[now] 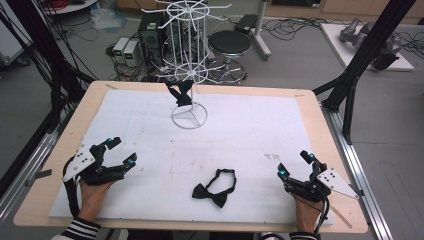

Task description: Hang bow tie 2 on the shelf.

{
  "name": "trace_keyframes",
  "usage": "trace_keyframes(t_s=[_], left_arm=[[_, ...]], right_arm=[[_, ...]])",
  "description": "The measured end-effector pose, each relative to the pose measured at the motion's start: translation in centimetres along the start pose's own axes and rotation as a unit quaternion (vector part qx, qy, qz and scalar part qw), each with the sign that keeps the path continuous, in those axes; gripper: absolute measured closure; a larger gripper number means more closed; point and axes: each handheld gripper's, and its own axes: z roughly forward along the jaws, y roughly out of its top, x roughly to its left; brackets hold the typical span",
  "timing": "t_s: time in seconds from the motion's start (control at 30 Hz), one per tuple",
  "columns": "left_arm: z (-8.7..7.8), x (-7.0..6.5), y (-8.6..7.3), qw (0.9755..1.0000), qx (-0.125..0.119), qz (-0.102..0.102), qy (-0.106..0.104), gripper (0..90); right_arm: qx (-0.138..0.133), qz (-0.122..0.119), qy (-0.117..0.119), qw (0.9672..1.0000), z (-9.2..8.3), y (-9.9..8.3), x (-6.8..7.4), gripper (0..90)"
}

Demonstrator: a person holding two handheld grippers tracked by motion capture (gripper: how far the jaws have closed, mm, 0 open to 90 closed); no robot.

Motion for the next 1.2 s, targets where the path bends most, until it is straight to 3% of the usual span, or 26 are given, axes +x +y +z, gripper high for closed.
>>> trace_keyframes(t_s=[0.17,0.4,0.57,0.7,0.83,0.97,1.2], left_arm=[[-0.1,0.2,-0.4,1.0000,0.002,0.003,0.002,18.0],[-0.1,0.2,-0.8,1.0000,0.002,0.001,0.001,18.0],[-0.1,0.1,-1.2,1.0000,0.004,-0.002,0.003,18.0],[-0.1,0.0,-1.4,1.0000,0.003,-0.001,0.004,18.0],[-0.1,0.0,-1.6,1.0000,0.002,-0.001,0.007,18.0],[-0.1,-0.1,-1.8,0.9999,0.001,0.003,0.011,18.0],[-0.2,-0.1,-1.8,0.9999,-0.002,0.002,0.015,18.0]], right_arm=[[0.002,-0.001,0.010,1.0000,-0.2,1.2,0.1,7.4],[0.024,-0.020,0.058,0.9979,0.5,3.2,0.9,7.4],[0.039,-0.033,0.095,0.9942,1.3,4.8,1.4,7.4],[0.060,-0.045,0.124,0.9894,2.0,6.1,2.0,7.4],[0.085,-0.057,0.158,0.9821,2.9,7.3,2.7,7.5],[0.120,-0.074,0.200,0.9695,4.2,8.5,3.7,7.5],[0.185,-0.106,0.240,0.9470,6.2,9.5,5.0,7.5]])
